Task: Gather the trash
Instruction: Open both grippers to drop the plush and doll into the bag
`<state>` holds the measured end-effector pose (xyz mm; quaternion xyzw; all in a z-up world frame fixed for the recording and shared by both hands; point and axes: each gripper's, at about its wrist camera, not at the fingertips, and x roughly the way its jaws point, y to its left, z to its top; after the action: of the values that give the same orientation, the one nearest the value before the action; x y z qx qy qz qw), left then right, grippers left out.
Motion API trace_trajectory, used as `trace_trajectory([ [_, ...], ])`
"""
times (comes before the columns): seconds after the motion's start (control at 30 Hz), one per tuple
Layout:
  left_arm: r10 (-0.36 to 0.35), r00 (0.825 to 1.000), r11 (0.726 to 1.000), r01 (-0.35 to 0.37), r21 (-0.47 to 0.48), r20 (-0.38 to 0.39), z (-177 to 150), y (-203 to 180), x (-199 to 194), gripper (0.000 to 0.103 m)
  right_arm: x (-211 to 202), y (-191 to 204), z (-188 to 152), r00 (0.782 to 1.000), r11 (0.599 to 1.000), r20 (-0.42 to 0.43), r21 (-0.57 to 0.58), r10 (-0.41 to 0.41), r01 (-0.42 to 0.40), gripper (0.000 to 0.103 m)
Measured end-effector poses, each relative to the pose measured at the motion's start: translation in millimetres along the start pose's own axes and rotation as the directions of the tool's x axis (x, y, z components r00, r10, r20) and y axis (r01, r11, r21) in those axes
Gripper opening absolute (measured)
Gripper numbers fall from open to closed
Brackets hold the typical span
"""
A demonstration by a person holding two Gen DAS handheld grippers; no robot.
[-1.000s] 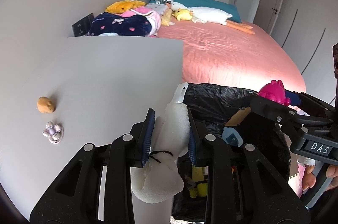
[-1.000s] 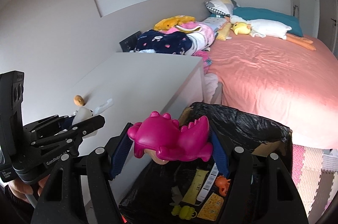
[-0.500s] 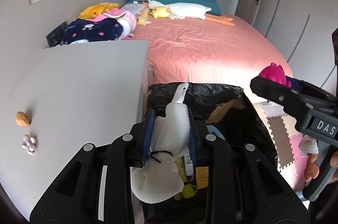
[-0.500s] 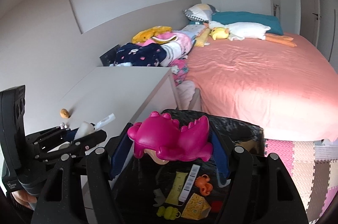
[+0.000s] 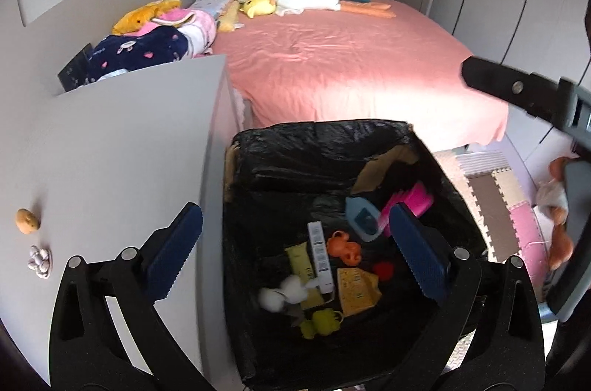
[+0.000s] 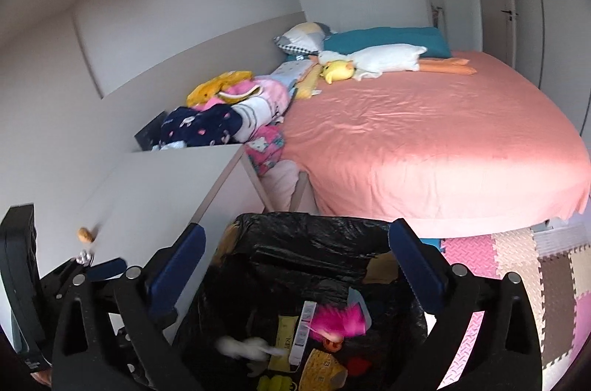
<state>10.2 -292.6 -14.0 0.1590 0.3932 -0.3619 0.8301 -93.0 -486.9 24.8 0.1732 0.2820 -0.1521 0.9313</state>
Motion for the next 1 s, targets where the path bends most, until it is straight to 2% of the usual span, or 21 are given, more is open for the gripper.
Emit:
trace_trajectory([
  [0.23,0.013,1.000,1.000,-0.013,-0.026,0.001,0,12,-3,0.098,3,-1,2,1.000,1.000,0.012,-0.002,-0.004,0.004,0.099],
  [0.47,0.024,1.000,0.999,-0.024,-0.025,-0.006,-2,17,0,0.098,8,9,2,1.000,1.000,0.006,-0.017,0.006,-0.006,0.099],
  [0.63,0.038,0.999,0.998,-0.039,-0.058,-0.017,-7,29,2,0.098,12,20,2,1.000,0.999,-0.001,-0.028,0.017,-0.017,0.099],
  [1.0,0.084,0.996,0.987,-0.086,-0.138,-0.017,-17,67,-7,0.098,27,52,-1,0.993,0.992,-0.035,-0.049,0.111,-0.113,0.099],
])
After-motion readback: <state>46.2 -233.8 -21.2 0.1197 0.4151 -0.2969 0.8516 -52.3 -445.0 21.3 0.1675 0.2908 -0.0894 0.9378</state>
